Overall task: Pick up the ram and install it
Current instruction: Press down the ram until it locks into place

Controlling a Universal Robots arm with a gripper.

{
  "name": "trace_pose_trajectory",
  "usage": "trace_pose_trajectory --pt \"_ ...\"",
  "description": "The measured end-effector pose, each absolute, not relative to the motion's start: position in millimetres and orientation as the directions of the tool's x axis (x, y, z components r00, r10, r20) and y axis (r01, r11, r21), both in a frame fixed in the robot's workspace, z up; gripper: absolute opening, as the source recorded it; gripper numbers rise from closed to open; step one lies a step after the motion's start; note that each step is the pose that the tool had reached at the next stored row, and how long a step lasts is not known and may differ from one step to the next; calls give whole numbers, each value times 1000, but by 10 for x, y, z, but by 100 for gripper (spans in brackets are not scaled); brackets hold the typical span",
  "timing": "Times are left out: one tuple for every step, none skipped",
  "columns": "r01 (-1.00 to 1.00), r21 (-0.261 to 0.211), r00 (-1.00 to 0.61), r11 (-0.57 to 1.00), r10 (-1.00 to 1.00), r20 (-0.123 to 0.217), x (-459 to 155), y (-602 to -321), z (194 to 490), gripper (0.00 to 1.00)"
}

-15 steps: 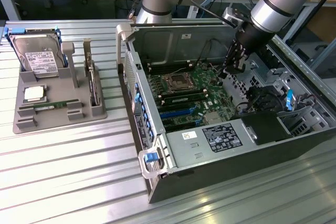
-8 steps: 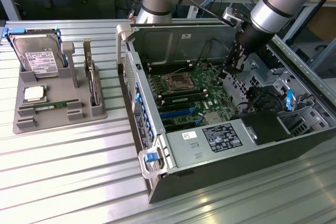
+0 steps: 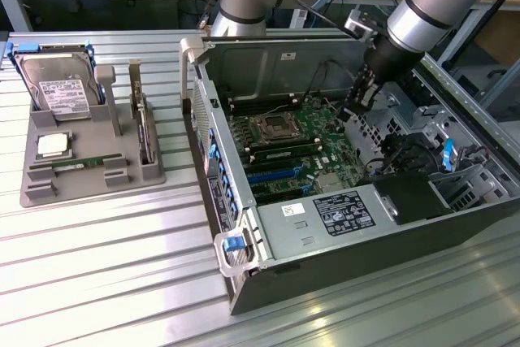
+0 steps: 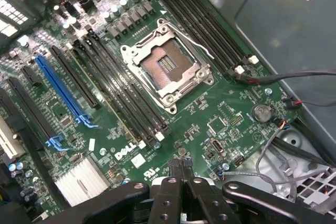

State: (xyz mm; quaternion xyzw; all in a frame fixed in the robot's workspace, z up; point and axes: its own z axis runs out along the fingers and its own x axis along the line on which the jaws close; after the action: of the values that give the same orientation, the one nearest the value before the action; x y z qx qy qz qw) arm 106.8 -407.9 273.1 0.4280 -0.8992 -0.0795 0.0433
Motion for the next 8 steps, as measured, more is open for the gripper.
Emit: trace_pose_trajectory --pt "-743 180 -654 645 -757 10 1068 -4079 2729 10" --pt "-729 180 -670 661 -742 10 1068 -4079 2727 10" --pt "-713 180 -687 677 -726 10 1068 -4079 2726 10" --pt "-697 180 -705 695 -709 10 1068 -4079 2724 10" --pt "-679 180 -722 712 -692 10 1068 -4078 2722 10" --pt "-665 180 -736 725 -677 10 1068 -4079 2721 10" --pt "-647 180 -752 741 -659 10 1068 -4078 2719 10" --pt "-631 180 -766 754 -643 10 1068 -4079 2717 10"
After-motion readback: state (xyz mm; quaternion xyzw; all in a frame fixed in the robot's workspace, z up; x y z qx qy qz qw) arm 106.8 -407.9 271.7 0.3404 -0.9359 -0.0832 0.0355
